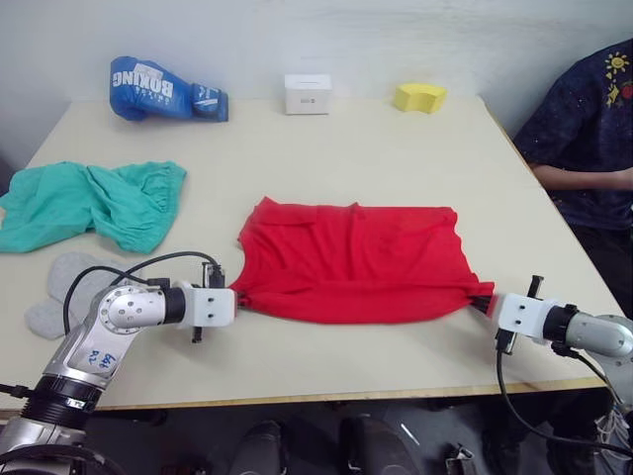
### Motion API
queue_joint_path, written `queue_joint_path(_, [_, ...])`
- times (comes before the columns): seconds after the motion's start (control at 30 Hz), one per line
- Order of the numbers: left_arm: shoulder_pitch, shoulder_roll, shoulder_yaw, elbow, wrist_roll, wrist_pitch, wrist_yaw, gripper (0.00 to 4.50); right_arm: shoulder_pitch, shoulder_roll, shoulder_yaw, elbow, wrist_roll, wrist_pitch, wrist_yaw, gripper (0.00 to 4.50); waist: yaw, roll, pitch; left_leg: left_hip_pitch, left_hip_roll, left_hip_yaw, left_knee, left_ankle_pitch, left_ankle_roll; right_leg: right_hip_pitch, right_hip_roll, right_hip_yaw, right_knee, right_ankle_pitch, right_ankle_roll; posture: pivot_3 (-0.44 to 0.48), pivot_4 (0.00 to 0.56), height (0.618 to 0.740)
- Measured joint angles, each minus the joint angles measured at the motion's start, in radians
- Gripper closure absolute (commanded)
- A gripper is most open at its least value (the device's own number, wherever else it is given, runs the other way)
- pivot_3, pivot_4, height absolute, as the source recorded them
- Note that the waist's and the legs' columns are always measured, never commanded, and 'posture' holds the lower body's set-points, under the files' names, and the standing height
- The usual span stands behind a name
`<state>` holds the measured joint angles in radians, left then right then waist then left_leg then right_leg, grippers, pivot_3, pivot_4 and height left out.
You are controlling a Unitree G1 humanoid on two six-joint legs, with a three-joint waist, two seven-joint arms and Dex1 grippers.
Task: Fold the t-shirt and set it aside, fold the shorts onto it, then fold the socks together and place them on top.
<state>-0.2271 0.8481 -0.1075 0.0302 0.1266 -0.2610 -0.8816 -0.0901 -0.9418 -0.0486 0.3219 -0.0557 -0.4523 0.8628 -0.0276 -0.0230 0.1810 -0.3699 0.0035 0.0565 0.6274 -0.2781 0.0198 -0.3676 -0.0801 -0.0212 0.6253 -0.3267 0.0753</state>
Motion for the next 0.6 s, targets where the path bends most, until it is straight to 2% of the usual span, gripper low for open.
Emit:
queue_joint_path(0.13, [0.132, 0.048, 0.06, -0.136, -0.057, 0.088, -0.021, 4.46, 0.117, -0.09, -0.05, -0.122, 0.086, 0.099, 0.081, 4.5, 0.001, 0.004, -0.001, -0.003, 0.0, 0.0, -0.005, 0.0, 0.002, -0.005, 0.0, 0.0, -0.001, -0.002, -0.003, 0.0, 0.15, 0.74])
queue_joint_path(0.3, [0.328, 0.068, 0.127, -0.387, -0.118, 0.248, -0.038, 4.46, 0.298, -0.152, -0.14, -0.287, 0.175, 0.264, 0.153, 4.5, 0.008, 0.005, 0.0, -0.005, 0.001, 0.0, -0.007, 0.0, 0.002, -0.007, 0.001, -0.001, -0.003, -0.004, -0.002, 0.0, 0.15, 0.74])
queue_joint_path(0.47, [0.437, 0.086, 0.171, -0.517, -0.12, 0.371, -0.037, 4.46, 0.391, -0.151, -0.189, -0.403, 0.205, 0.386, 0.167, 4.5, 0.019, 0.004, 0.0, -0.005, 0.001, 0.0, -0.006, -0.001, 0.001, -0.006, 0.001, -0.001, -0.003, -0.005, -0.004, 0.0, 0.15, 0.74])
queue_joint_path(0.53, [0.46, 0.088, 0.179, -0.541, -0.119, 0.402, -0.033, 4.46, 0.409, -0.141, -0.196, -0.42, 0.204, 0.4, 0.162, 4.5, 0.021, 0.005, 0.0, -0.004, 0.001, 0.0, -0.006, 0.0, 0.001, -0.005, 0.001, 0.0, -0.003, -0.011, -0.016, 0.0, 0.15, 0.74])
queue_joint_path(0.6, [0.493, 0.088, 0.191, -0.559, -0.116, 0.414, -0.023, 4.46, 0.428, -0.135, -0.204, -0.435, 0.202, 0.405, 0.154, 4.5, 0.023, 0.004, 0.0, -0.004, 0.001, 0.0, -0.006, 0.001, 0.002, -0.005, 0.001, 0.0, -0.003, -0.011, -0.016, 0.0, 0.15, 0.74])
